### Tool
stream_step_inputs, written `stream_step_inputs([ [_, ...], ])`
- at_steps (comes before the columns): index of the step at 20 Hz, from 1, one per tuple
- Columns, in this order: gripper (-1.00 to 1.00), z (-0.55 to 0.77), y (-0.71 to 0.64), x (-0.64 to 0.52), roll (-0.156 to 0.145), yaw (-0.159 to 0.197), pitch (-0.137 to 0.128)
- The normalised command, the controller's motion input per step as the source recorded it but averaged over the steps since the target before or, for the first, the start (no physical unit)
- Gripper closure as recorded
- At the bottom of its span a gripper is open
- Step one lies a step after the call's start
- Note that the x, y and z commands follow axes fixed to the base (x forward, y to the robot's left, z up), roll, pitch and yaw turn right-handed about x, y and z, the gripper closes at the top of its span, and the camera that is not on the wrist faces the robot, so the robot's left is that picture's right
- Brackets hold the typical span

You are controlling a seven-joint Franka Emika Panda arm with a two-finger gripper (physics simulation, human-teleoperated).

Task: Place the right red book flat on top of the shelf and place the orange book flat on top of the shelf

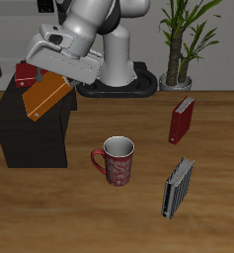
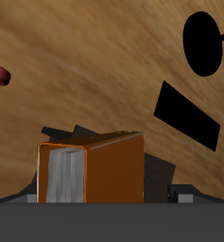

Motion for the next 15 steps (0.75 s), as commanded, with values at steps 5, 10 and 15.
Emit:
stream_step_inputs([
  [5,-1.00,-0.03,0.73,-0.18,0.161,0.031,-0.010],
  [10,-1.00,-0.01,0.54,-0.24,0.109,-0.016,-0.005],
  [15,-1.00,-0.07,0.46,-0.28,0.125,-0.044,-0.032],
])
